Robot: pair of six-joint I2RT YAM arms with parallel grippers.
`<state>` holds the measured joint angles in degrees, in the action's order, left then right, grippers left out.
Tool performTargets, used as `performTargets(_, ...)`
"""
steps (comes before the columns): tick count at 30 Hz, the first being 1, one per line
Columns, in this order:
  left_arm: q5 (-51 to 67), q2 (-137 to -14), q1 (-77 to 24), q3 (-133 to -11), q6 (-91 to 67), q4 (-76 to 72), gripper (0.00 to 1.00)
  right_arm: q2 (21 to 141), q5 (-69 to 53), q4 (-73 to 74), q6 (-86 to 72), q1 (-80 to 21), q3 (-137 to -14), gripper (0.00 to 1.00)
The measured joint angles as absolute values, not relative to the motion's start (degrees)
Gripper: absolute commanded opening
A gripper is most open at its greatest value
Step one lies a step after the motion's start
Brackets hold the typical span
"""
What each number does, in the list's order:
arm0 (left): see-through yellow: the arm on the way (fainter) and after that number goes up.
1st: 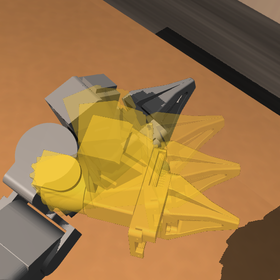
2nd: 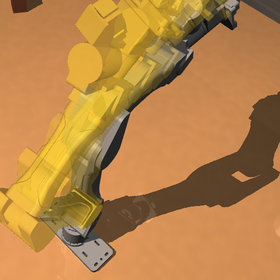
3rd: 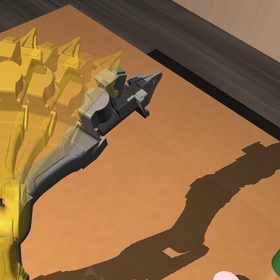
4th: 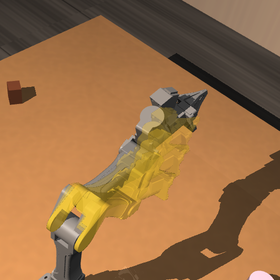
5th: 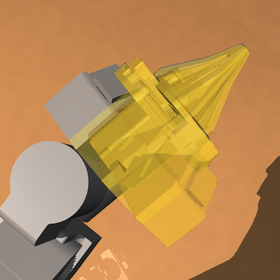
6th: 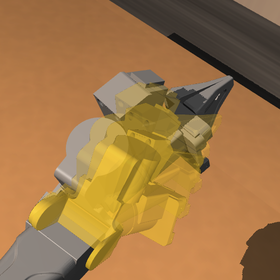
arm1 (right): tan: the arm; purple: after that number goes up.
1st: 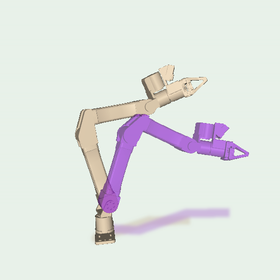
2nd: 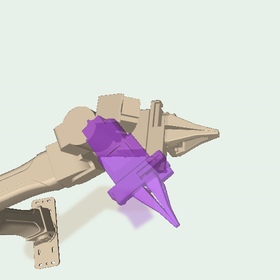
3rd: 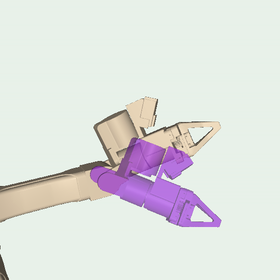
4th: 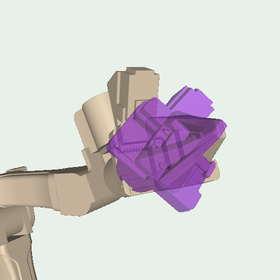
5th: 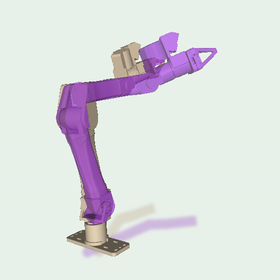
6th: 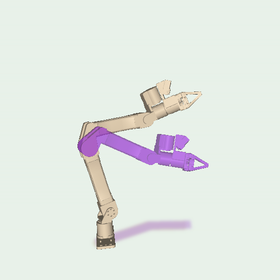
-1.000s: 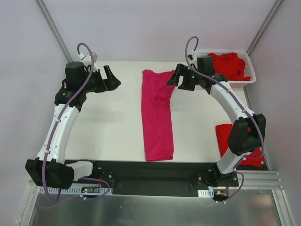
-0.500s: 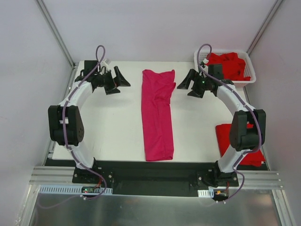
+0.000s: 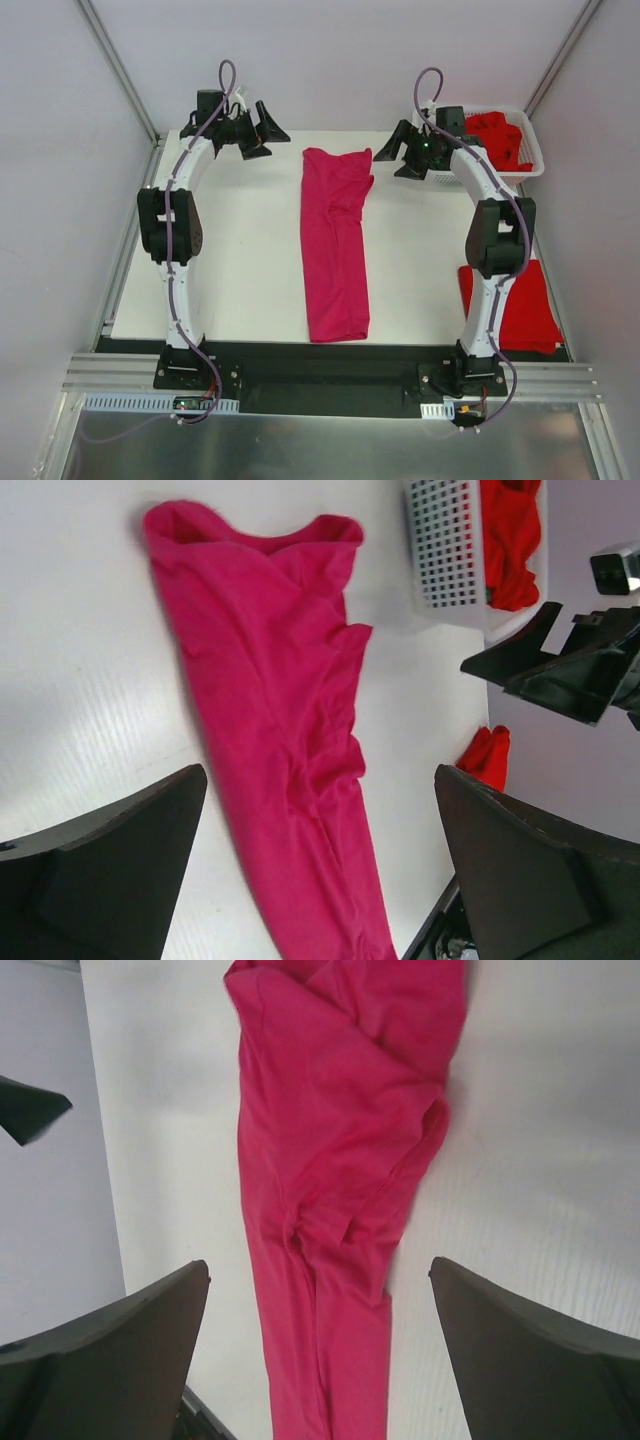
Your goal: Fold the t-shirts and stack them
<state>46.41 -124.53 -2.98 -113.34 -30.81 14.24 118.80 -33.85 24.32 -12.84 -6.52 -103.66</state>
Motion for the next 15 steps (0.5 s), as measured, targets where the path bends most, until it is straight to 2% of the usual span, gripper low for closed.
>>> performTargets(6,46.2,-134.0,-1.5,-118.1,-32.4,19.3,1.00,128.0,-33.0,27.9,-12.2,-5.6,-110.3,0.97)
performTargets(15,46.4,-136.9,-1.1,-122.0,-33.3,22.0,0.99,130.8,-32.7,24.4,-11.5,-7.7,-111.0,0.99)
